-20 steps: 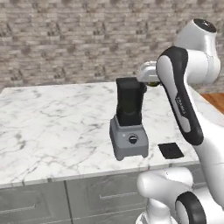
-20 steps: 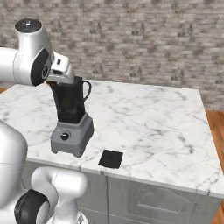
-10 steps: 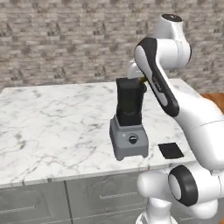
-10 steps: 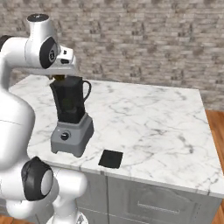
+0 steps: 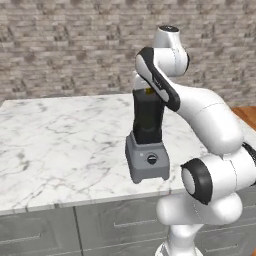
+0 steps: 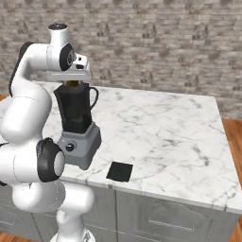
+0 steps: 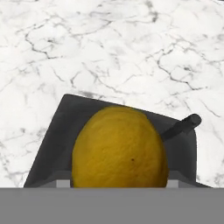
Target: Grab the lemon and lime from the fridge, place them in the blender, close the lid, and turn on the blender to create a marinade.
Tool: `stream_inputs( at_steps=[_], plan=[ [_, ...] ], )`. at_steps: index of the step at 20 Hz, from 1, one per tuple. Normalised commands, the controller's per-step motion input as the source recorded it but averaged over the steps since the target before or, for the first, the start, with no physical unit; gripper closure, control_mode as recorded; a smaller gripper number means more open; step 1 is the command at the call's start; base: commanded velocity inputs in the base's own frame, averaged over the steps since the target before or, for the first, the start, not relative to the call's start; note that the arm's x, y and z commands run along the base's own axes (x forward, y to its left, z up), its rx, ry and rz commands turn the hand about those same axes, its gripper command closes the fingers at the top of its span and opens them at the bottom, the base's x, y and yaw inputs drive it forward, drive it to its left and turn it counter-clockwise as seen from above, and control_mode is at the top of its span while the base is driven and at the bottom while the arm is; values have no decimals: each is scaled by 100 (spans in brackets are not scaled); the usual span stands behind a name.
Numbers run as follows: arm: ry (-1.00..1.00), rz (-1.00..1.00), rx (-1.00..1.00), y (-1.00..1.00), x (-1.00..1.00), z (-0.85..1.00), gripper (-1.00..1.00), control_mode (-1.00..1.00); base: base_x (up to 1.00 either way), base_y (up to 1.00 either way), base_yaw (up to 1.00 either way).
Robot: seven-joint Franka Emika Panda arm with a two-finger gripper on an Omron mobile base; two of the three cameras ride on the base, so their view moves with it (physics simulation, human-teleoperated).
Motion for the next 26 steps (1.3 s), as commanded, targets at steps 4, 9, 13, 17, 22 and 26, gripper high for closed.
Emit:
stream_inputs(
  at_steps=[4, 9, 13, 17, 22, 26],
  plan=[
    [21, 0, 0, 14, 53, -33, 100, -100, 0, 0, 0],
    [18, 0, -1, 0, 0, -38, 100, -100, 0, 0, 0],
    [0, 1, -2, 0, -30, -8, 100, -100, 0, 0, 0],
    [0, 1, -1, 1, -41, -14, 100, -100, 0, 0, 0],
    [0, 0, -3, 0, -14, -34, 100, -100, 0, 0, 0],
    [0, 0, -5, 0, 18, -31, 100, -100, 0, 0, 0]
  ],
)
